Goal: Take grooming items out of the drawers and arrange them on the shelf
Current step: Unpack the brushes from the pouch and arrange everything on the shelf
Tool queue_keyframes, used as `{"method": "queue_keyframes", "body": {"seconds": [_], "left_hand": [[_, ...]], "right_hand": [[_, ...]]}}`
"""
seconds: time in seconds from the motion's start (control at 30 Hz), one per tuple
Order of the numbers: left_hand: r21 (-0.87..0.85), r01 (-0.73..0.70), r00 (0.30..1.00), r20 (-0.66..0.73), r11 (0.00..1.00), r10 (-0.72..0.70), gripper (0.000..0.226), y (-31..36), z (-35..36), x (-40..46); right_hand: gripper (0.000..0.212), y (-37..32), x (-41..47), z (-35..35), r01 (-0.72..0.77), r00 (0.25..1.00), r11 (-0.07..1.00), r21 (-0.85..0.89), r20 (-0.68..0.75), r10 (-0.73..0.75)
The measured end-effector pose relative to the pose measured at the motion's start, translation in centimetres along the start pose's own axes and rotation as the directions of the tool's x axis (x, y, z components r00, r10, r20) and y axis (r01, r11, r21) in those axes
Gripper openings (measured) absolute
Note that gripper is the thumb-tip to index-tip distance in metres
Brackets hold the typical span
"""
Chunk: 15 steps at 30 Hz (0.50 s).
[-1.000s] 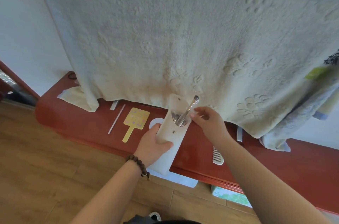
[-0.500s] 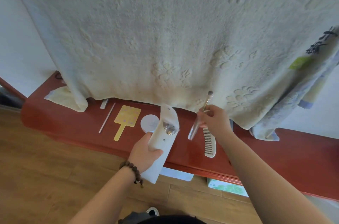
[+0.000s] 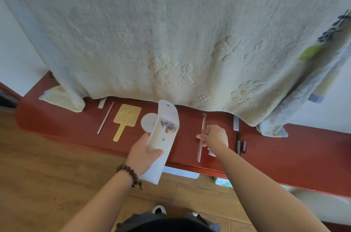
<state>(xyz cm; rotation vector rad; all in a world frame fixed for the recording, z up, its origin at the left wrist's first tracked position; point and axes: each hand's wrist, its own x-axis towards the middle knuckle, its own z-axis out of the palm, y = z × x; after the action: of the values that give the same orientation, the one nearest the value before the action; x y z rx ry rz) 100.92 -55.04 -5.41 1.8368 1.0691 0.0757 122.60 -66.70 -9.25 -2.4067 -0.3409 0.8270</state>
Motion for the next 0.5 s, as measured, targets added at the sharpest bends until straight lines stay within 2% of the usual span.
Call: {"method": "queue_keyframes", "body": {"seconds": [0.17,0.33,0.5], "left_hand": [[-0.024,-0.001,1.0,0.003,1.0,0.001,0.038,0.1,0.1,0.0],[-0.08,0.005,1.0,-0.003,0.997,-0.005,0.036,0.5,0.2,-0.3],[-0.162,0.008,1.0,0.017,0.987,-0.005,0.037,0.9,0.0,-0.6]], "right_hand": [[0.031,1.2,0.4,1.2,-0.017,0.998,0.999,-0.028,-0.062,0.015],[0.024,1.8,-0.3,1.0,0.034,0.995,0.999,-0.007,-0.094,-0.035],[0.035,1.5,-1.5,-0.2,0.123,0.988,0.991,0.05,-0.097,-0.118]]}}
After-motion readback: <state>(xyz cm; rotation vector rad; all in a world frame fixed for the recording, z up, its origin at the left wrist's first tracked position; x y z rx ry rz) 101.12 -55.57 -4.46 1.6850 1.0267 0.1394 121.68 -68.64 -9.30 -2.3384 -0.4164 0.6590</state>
